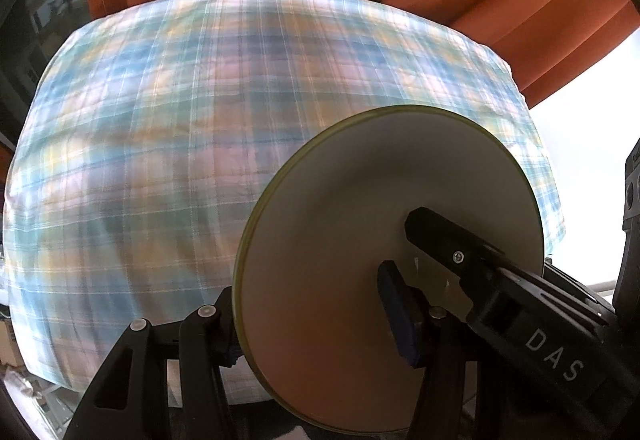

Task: Organize plates and bowls
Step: 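Lift the nested bowls and carry them over the plate stack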

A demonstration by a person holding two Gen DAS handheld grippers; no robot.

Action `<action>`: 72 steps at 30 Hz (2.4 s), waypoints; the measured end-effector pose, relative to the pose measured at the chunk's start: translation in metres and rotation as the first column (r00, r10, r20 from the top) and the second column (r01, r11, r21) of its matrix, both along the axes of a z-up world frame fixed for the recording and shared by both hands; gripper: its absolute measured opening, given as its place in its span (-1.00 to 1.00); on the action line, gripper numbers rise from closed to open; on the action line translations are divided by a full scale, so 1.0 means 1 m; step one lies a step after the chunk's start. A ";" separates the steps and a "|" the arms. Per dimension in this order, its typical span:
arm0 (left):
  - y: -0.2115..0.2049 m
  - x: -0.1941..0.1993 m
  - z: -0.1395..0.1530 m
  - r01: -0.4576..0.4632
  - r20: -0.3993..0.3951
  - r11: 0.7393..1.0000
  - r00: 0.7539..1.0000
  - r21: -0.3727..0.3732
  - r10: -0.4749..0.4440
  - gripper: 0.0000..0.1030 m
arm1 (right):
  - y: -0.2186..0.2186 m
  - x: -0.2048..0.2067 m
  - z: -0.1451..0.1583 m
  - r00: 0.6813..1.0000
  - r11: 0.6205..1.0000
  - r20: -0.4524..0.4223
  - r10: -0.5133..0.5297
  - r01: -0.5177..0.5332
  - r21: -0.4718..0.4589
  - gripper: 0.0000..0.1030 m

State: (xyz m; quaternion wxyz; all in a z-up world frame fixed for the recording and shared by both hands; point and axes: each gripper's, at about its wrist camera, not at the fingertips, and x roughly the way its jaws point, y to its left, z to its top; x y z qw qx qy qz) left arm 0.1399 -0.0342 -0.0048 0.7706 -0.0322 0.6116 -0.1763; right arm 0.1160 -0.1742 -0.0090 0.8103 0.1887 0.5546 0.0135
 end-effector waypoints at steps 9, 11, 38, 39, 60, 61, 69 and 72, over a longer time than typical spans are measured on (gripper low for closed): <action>-0.022 -0.006 -0.004 -0.040 0.005 0.999 0.999 -0.007 0.040 0.10 | -0.015 -0.002 -0.003 1.000 1.000 0.017 0.026 -0.026 0.006 -0.22; -0.034 -0.007 -0.003 -0.051 0.010 0.999 0.999 -0.005 0.051 0.10 | -0.025 -0.001 -0.003 0.999 0.999 0.017 0.032 -0.032 0.006 -0.22; -0.187 -0.006 -0.009 -0.120 0.029 0.993 0.992 -0.005 0.120 0.10 | -0.180 0.008 0.003 0.994 0.994 0.030 0.108 -0.108 0.011 -0.22; -0.194 -0.005 -0.011 -0.115 0.025 0.993 0.993 -0.005 0.115 0.10 | -0.186 0.007 0.002 0.994 0.995 0.027 0.103 -0.103 0.011 -0.22; -0.225 -0.012 -0.042 -0.202 -0.059 0.979 0.978 0.002 0.202 0.10 | -0.228 0.011 -0.034 0.982 0.984 -0.076 0.176 -0.175 0.014 -0.22; -0.224 -0.011 -0.042 -0.209 -0.058 0.978 0.976 0.008 0.209 0.10 | -0.227 0.012 -0.033 0.981 0.983 -0.067 0.184 -0.184 0.009 -0.23; -0.224 -0.004 -0.041 -0.205 -0.040 0.978 0.978 0.043 0.207 0.10 | -0.223 0.024 -0.036 0.974 0.976 -0.067 0.216 -0.215 0.020 -0.23; -0.227 -0.004 -0.042 -0.200 -0.031 0.977 0.979 0.066 0.203 0.10 | -0.224 0.024 -0.037 0.973 0.975 -0.068 0.221 -0.220 0.021 -0.23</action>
